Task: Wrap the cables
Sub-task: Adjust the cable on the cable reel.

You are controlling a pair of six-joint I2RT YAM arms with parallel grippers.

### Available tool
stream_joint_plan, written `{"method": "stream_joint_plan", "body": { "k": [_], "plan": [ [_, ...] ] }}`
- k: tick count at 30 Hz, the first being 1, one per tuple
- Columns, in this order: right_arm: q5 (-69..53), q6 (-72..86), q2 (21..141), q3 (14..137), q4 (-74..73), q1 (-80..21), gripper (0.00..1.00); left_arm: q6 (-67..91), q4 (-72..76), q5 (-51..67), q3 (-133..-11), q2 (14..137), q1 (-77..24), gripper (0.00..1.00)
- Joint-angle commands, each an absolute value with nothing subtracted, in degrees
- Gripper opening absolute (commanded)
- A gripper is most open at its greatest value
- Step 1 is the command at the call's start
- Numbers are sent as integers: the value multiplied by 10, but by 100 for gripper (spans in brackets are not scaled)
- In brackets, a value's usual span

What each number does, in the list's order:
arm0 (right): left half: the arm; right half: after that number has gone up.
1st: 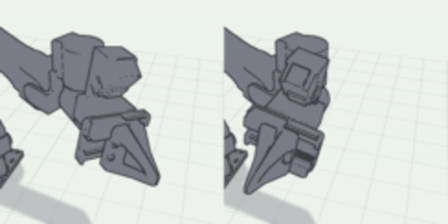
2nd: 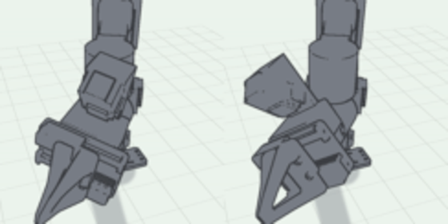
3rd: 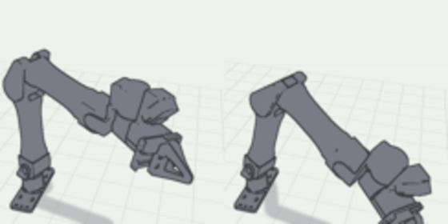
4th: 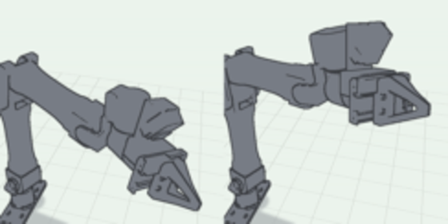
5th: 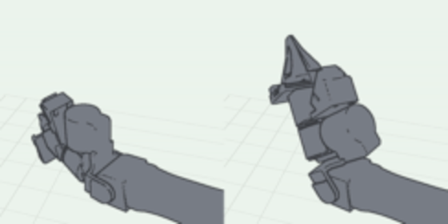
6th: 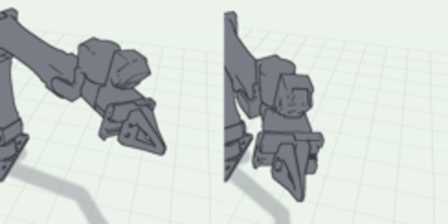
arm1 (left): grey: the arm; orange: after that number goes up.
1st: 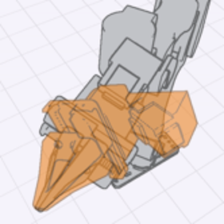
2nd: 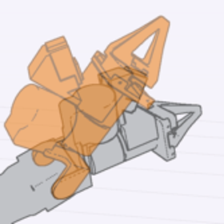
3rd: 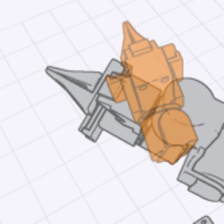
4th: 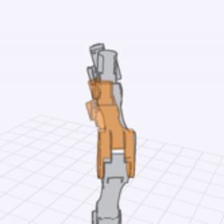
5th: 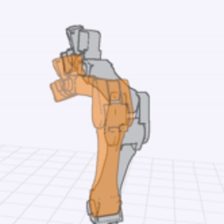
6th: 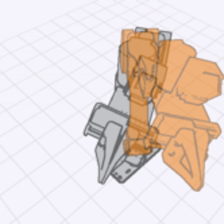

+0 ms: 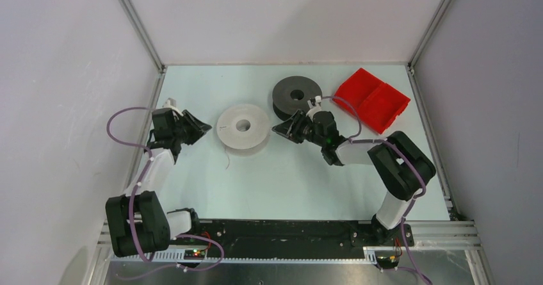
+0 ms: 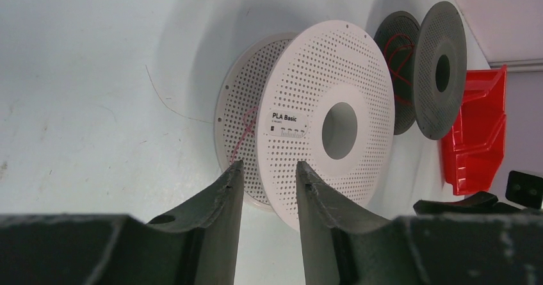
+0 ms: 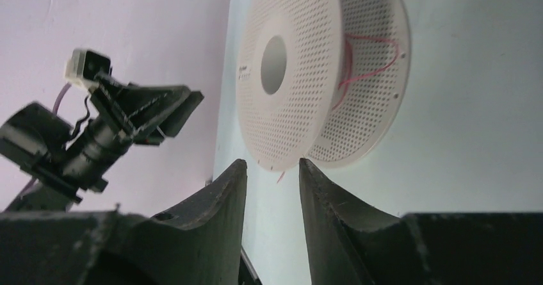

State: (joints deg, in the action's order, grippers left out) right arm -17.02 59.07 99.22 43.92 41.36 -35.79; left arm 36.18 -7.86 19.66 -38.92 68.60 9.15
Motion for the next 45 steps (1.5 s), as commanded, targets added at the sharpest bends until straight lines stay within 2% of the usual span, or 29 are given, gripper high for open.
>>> {"method": "stream_joint_plan", "body": {
  "k": [1,8,19,37,45],
  "plan": [
    [-130,654,1021,457,429,-348,41,352,-76,195,-403,660,97,39],
    [-94,724,1106,494,453,-339,41,358,-76,214,-393,659,98,40],
    [-53,778,1167,555,440,-336,40,359,-66,224,-377,651,98,39],
    [-20,815,1183,562,387,-360,37,361,-63,226,-378,646,98,39],
    [-15,818,1182,555,413,-370,36,361,-62,226,-378,649,97,39]
  ]
}}
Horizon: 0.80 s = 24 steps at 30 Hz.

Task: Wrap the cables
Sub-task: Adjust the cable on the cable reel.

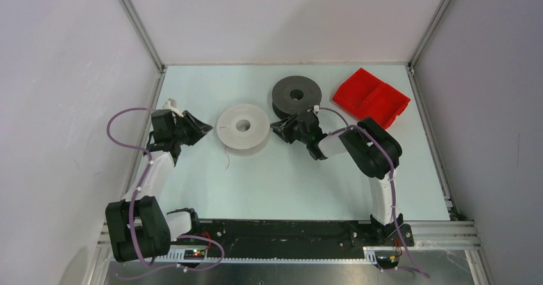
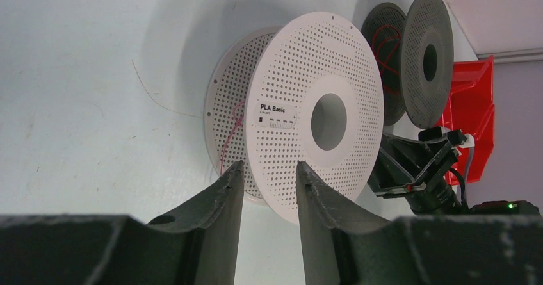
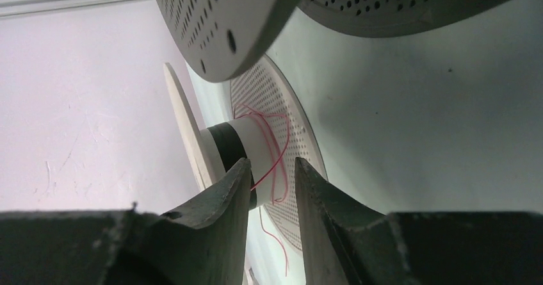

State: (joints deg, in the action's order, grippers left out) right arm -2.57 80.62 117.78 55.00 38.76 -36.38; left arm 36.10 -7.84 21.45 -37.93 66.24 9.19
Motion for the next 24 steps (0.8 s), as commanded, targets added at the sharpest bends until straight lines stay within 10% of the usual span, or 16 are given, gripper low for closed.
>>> {"method": "stream_joint_plan", "body": {
  "k": [1,12,24],
  "plan": [
    [-17,824,1186,556,417,-370,34,360,-61,226,-377,649,97,39],
    [8,818,1191,557,432,-393,0,368,-54,221,-378,663,98,40],
    [144,822,1212,560,455,-450,0,376,-54,228,-382,717,98,39]
  ]
}}
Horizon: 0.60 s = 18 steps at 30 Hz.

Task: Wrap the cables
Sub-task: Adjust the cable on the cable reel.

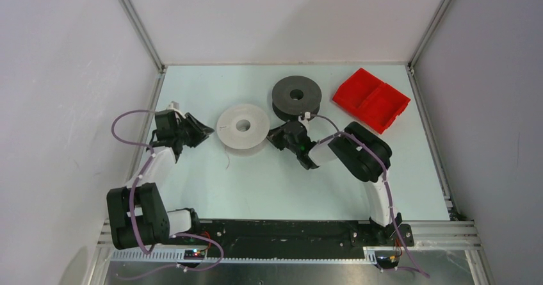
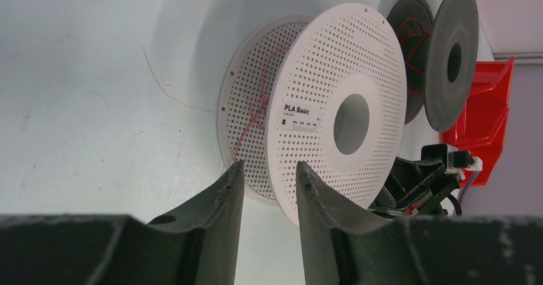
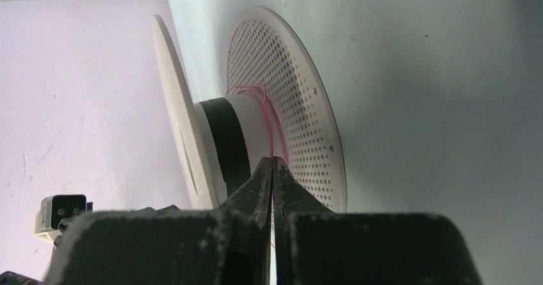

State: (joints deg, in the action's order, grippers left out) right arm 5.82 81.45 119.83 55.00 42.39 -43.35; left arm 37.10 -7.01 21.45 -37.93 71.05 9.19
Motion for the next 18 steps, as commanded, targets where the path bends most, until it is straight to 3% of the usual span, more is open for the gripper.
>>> {"method": "stream_joint_plan", "body": {
  "k": [1,18],
  "plan": [
    [164,826,1218,560,463,-458,0,377,-54,228,-382,719,97,39],
    [339,798,1228,586,444,-515,0,388,-44,243,-378,735,96,39]
  ]
}}
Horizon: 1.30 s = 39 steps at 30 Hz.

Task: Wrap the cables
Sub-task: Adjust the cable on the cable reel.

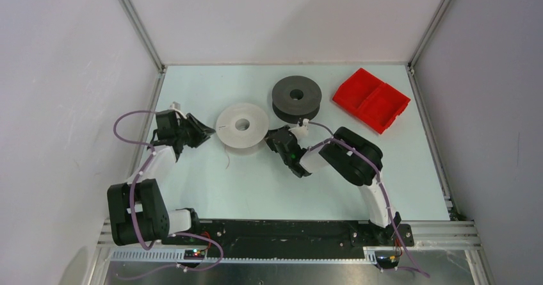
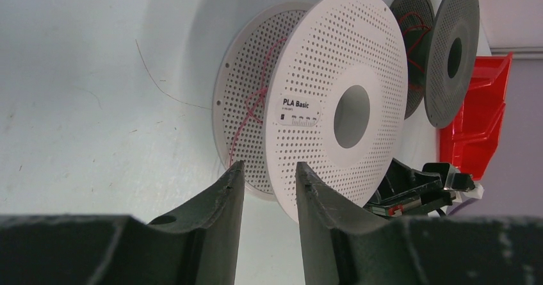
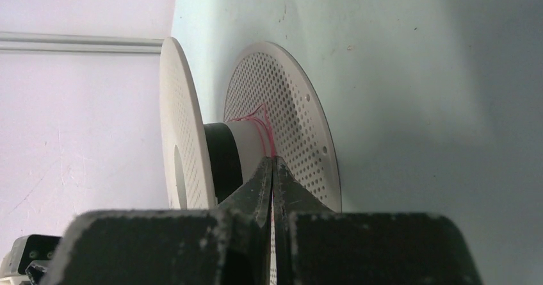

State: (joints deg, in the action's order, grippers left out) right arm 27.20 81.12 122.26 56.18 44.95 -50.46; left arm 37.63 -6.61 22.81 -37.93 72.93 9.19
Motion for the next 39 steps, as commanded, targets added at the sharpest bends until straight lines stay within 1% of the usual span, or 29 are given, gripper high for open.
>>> {"method": "stream_joint_plan", "body": {
  "k": [1,9,20,32,39],
  "plan": [
    [341,805,1230,588,443,-516,0,390,-42,246,-378,737,95,39],
    [357,839,1261,619,418,-519,0,397,-36,247,-377,751,88,39],
    [379,944,1295,660,403,-537,0,403,-29,248,-374,762,77,39],
    [377,945,1315,666,427,-541,0,398,-29,253,-379,759,76,38],
    [377,931,1298,642,452,-529,0,369,-68,199,-428,727,86,39]
  ]
}}
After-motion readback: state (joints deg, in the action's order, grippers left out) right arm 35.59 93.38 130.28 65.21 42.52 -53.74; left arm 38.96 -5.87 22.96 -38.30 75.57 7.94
